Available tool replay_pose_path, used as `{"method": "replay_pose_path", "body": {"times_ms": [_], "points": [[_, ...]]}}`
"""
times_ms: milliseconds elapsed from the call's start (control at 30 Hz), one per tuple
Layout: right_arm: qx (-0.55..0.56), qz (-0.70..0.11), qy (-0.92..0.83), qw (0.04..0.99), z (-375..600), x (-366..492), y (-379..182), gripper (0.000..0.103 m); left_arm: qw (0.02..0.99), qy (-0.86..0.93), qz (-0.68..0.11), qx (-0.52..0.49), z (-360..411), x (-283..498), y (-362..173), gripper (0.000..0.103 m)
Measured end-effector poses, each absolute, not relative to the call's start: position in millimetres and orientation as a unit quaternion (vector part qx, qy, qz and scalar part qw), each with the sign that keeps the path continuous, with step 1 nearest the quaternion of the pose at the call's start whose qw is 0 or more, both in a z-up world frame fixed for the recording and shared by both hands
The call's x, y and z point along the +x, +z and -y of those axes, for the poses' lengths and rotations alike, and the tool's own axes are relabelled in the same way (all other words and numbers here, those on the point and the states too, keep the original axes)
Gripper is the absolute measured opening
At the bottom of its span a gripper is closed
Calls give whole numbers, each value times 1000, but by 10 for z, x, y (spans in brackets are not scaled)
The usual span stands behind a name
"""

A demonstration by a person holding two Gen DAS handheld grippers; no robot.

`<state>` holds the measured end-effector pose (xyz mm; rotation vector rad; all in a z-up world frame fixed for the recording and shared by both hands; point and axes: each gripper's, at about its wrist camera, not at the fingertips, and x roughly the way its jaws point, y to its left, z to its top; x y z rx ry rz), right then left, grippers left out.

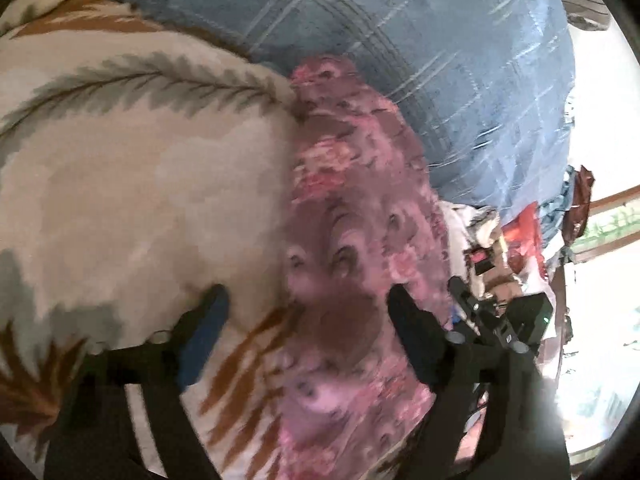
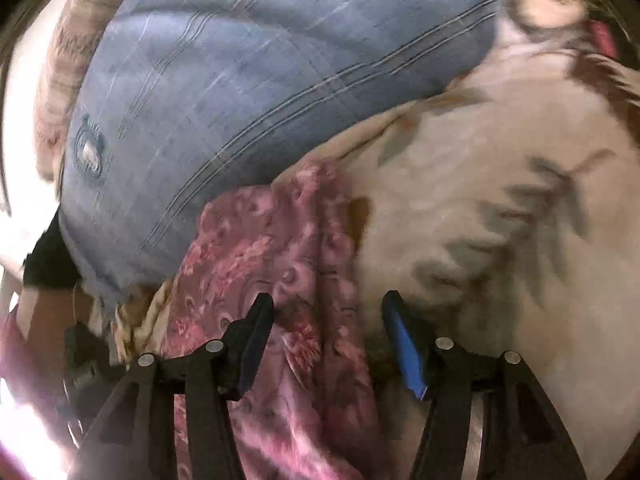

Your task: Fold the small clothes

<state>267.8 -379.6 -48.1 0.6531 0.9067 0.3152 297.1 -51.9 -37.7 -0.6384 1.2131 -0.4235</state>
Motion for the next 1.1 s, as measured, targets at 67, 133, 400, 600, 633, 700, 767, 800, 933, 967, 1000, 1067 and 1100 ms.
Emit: {"method": "replay_pose_path", "body": {"times_ms": [67, 133, 400, 600, 633, 700, 767, 800, 933, 967, 1000, 1067, 1100], "points": [[317, -444, 195, 815, 3711, 2783, -515, 67, 746, -215, -559, -291, 651, 3018, -387, 85], [295, -452, 207, 816, 3619, 2833, -506, 66, 748, -224, -559, -280, 793, 3059, -385, 84], [229, -427, 164, 859, 3417, 2645, -328, 26, 814, -178, -524, -174, 1023, 2913, -96, 30], [195, -379, 144, 893, 3193, 2318, 2, 25, 854, -169, -478, -115, 999, 2549, 255, 29], [190, -372, 143, 897, 3152, 2241, 49, 25, 856, -169, -474, -116, 940, 2510, 289, 29], [179, -363, 147, 903, 3035, 2093, 142, 25, 859, -168, -469, -122, 710, 2366, 372, 29], [175, -360, 155, 903, 2908, 1965, 201, 25, 860, -165, -466, -127, 512, 2190, 424, 29], [178, -359, 161, 902, 2840, 1891, 219, 25, 860, -163, -465, -127, 446, 2135, 432, 29], [171, -362, 191, 896, 2494, 1669, 260, 25, 860, -150, -466, -142, 38, 1818, 434, 29], [167, -364, 200, 894, 2397, 1614, 266, 25, 860, -145, -466, -147, -76, 1745, 423, 29], [163, -364, 207, 893, 2307, 1582, 273, 25, 860, -139, -468, -151, -190, 1676, 409, 29], [157, -367, 224, 889, 2108, 1519, 276, 25, 859, -127, -469, -160, -327, 1579, 377, 29], [156, -369, 231, 887, 2023, 1494, 274, 25, 859, -121, -470, -165, -398, 1534, 360, 29]]}}
